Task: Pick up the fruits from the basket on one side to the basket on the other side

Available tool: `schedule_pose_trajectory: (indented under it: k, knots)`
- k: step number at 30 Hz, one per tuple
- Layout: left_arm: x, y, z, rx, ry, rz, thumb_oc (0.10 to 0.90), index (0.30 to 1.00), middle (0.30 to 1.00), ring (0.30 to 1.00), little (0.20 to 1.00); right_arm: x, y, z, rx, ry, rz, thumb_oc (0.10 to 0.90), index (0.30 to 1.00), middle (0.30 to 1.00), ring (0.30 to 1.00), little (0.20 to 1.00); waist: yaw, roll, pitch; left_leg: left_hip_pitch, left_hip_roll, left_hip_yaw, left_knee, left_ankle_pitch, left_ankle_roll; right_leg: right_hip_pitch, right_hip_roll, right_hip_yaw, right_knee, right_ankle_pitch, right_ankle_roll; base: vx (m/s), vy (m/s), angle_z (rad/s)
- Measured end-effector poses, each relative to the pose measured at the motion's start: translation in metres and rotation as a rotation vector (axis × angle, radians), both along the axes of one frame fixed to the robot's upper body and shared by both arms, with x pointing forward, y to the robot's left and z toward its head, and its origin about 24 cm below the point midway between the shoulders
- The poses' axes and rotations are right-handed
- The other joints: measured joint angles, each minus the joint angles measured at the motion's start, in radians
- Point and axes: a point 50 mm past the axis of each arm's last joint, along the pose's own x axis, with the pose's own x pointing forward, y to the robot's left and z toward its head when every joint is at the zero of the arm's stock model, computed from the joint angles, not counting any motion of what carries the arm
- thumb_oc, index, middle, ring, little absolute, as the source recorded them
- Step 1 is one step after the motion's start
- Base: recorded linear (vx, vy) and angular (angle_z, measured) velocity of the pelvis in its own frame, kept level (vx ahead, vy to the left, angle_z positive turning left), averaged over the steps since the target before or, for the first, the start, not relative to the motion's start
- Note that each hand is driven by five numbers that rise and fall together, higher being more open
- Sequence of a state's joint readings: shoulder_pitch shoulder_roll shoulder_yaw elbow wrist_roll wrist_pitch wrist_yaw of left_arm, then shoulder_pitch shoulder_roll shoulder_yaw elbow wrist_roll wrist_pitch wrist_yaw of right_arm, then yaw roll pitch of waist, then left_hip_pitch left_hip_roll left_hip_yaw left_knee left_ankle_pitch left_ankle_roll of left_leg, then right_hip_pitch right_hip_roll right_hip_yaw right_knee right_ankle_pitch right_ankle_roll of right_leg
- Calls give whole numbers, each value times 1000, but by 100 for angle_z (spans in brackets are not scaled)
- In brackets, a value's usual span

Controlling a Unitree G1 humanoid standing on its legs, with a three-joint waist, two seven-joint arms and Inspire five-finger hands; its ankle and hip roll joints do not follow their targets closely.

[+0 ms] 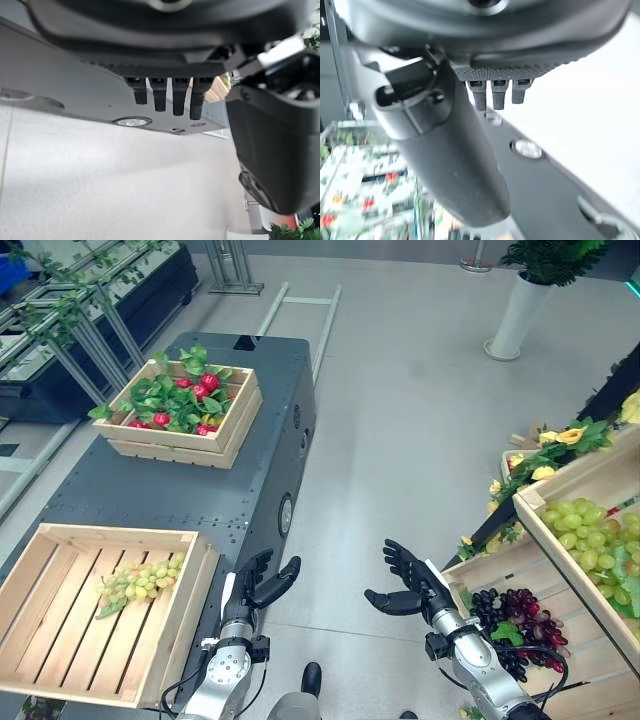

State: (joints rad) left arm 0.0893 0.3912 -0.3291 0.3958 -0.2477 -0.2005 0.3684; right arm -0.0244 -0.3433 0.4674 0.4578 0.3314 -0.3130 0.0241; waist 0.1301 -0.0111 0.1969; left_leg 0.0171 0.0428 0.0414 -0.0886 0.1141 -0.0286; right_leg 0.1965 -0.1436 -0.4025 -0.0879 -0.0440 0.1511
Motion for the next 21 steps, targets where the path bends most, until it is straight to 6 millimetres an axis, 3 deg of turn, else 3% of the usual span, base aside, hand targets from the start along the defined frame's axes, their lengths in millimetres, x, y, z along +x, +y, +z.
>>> schedule_pose_trajectory:
  k: [7,10,11,12,13,14,15,16,17,18,20,21]
  knots:
    - [0,4,0,23,15,-9,800,900,900,900,900,-1,4,-1,3,5,20,800,900,900,900,900,16,-5,0,0,-19,-13,0,4,10,8,-17,-17,6,0,0,96,153,9]
    - [0,2,0,44,19,-39,800,900,900,900,900,-2,5,-2,27,17,4,800,900,900,900,900,22,-9,0,0,-36,-12,7,-10,29,7,-47,-33,51,-14,-6,128,257,16]
    - [1,0,0,58,18,-57,800,900,900,900,900,-2,5,-4,33,25,-7,800,900,900,900,900,18,-9,1,1,-45,-12,14,-21,41,-1,-66,-51,106,-30,-10,131,224,40]
    - [4,-6,0,77,15,-99,800,900,900,900,900,-3,1,-5,26,30,-16,800,900,900,900,900,10,8,9,-3,-58,-15,54,-39,67,-46,-105,-49,264,-59,-6,154,193,62]
    - [4,-10,0,100,16,-144,800,900,900,900,900,-4,-3,-5,14,32,-23,800,900,900,900,900,-6,26,10,4,-58,-45,61,-45,77,-97,-138,-32,415,-67,-24,106,79,60]
    - [5,-10,2,117,12,-167,800,900,900,900,900,-5,-3,-5,14,32,-23,800,900,900,900,900,-8,27,10,12,-71,-61,59,-44,88,-133,-162,-6,510,-65,-34,65,-7,65]
    - [7,-8,4,153,8,-201,800,900,900,900,900,-6,-1,-6,33,39,-28,800,900,900,900,900,-15,27,13,26,-90,-90,57,-37,105,-210,-187,71,659,-72,-50,48,-97,85]
    - [11,-3,7,183,5,-225,800,900,900,900,900,-7,4,-5,63,42,-30,800,900,900,900,900,-36,32,15,25,-98,-142,50,-19,121,-263,-143,153,705,-91,-73,77,-155,95]
    - [14,-1,10,193,0,-235,800,900,900,900,900,-6,5,-4,67,35,-28,800,900,900,900,900,-42,35,18,20,-96,-162,47,-15,121,-286,-110,176,702,-95,-79,153,-199,113]
    - [18,4,14,214,-8,-247,800,900,900,900,900,-5,8,0,78,17,-22,800,900,900,900,900,-56,48,28,4,-95,-210,48,-9,120,-324,-26,243,623,-96,-80,152,-212,101]
    - [23,11,16,231,-5,-245,800,900,900,900,900,-4,10,4,89,-8,-17,800,900,900,900,900,-73,57,44,-11,-118,-259,52,-10,117,-366,75,334,395,-84,-72,127,-248,108]
    - [25,11,16,230,-2,-242,800,900,900,900,900,-3,9,5,89,-12,-23,800,900,900,900,900,-88,54,43,-21,-126,-287,61,-11,118,-373,101,393,320,-80,-66,101,-292,123]
